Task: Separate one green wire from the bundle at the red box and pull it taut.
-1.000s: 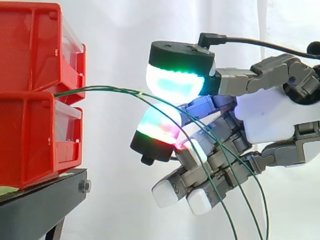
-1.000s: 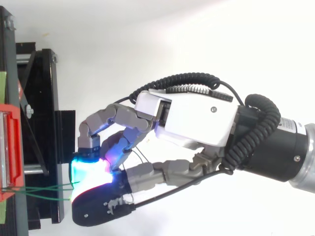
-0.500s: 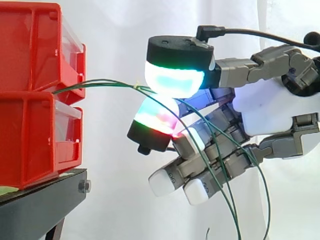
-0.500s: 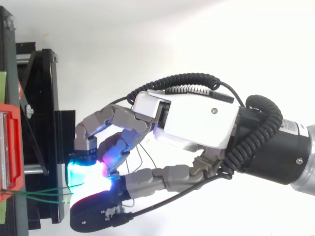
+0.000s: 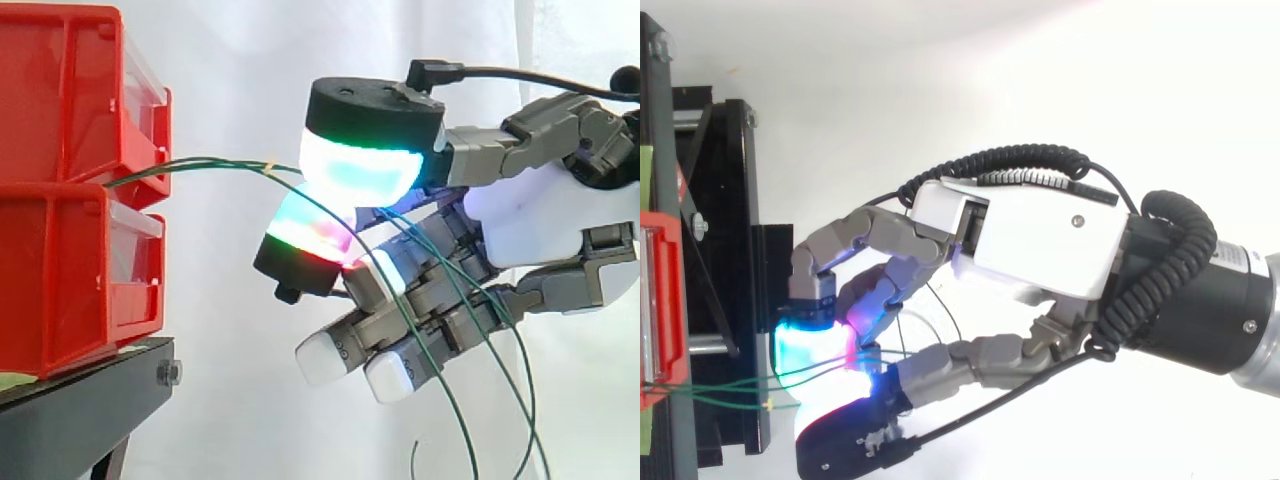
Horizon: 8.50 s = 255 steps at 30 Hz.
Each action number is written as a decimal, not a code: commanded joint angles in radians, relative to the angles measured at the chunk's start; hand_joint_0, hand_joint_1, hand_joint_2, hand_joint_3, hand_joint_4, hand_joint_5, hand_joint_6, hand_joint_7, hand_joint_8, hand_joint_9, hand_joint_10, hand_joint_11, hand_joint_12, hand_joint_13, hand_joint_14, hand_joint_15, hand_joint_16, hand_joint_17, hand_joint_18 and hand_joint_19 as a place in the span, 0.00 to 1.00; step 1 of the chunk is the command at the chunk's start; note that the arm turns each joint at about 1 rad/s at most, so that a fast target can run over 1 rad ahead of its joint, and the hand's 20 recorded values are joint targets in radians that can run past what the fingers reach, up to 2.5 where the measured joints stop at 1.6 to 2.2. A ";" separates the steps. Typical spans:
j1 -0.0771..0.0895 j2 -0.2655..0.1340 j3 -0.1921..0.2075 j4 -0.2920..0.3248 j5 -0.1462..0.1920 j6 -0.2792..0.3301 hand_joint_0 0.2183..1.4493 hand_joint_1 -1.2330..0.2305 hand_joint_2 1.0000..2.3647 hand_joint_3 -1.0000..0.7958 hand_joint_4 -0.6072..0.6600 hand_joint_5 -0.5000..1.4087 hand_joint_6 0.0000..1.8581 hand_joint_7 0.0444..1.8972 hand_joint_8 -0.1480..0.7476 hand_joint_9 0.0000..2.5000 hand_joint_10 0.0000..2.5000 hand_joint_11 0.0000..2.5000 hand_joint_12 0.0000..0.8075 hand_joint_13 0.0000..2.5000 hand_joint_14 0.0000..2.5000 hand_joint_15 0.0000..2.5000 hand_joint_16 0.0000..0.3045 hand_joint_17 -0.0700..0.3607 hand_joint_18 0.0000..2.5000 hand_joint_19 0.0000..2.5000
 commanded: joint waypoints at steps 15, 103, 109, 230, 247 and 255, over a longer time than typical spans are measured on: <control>-0.009 0.001 0.008 -0.007 0.000 0.006 0.31 0.45 0.00 0.29 0.62 0.17 0.48 0.56 0.54 0.43 0.01 0.35 0.39 0.36 0.01 0.15 0.15 0.40 0.35 0.17; -0.009 0.001 0.011 -0.046 0.004 0.040 0.37 0.31 0.02 0.46 0.44 0.15 0.50 0.59 0.51 0.41 0.01 0.35 0.38 0.36 0.01 0.15 0.15 0.40 0.35 0.16; -0.009 0.001 0.012 -0.044 0.004 0.051 0.40 0.29 0.01 0.43 0.35 0.16 0.50 0.59 0.50 0.41 0.01 0.35 0.37 0.35 0.01 0.15 0.14 0.39 0.35 0.16; 0.037 0.000 -0.242 0.207 -0.002 0.351 0.38 0.30 0.02 0.50 0.32 0.17 0.50 0.64 0.48 0.43 0.01 0.34 0.37 0.34 0.01 0.14 0.14 0.39 0.33 0.16; 0.046 0.000 -0.242 0.207 -0.002 0.351 0.38 0.30 0.02 0.50 0.31 0.17 0.50 0.64 0.49 0.43 0.01 0.34 0.37 0.34 0.00 0.14 0.14 0.39 0.33 0.16; 0.047 0.000 -0.242 0.207 -0.002 0.351 0.38 0.30 0.02 0.50 0.31 0.17 0.50 0.64 0.49 0.43 0.01 0.34 0.37 0.34 0.00 0.14 0.14 0.39 0.33 0.16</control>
